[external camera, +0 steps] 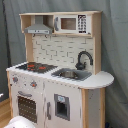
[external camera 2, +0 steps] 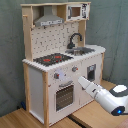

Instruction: Play with the kitchen

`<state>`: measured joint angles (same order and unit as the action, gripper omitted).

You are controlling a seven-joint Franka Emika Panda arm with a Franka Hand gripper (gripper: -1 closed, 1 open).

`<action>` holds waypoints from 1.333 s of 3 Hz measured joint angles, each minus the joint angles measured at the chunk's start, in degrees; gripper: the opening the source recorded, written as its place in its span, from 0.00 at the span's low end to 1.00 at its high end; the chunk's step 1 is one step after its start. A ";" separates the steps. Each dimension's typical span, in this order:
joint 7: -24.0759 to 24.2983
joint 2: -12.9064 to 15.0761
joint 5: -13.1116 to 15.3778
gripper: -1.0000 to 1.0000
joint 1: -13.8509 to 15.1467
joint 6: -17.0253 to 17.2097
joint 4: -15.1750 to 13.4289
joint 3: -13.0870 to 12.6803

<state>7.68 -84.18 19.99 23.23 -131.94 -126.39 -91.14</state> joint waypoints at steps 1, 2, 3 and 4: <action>5.47 0.00 0.00 1.00 -1.75 0.55 -2.21 0.26; 10.32 0.01 0.00 1.00 -3.31 0.54 -4.85 0.81; 15.45 0.04 -0.06 1.00 -4.66 0.10 -7.44 1.24; 20.20 0.04 -0.07 1.00 -5.69 -2.13 -10.23 1.80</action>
<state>27.87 -84.14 19.92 17.54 -134.07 -136.61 -89.35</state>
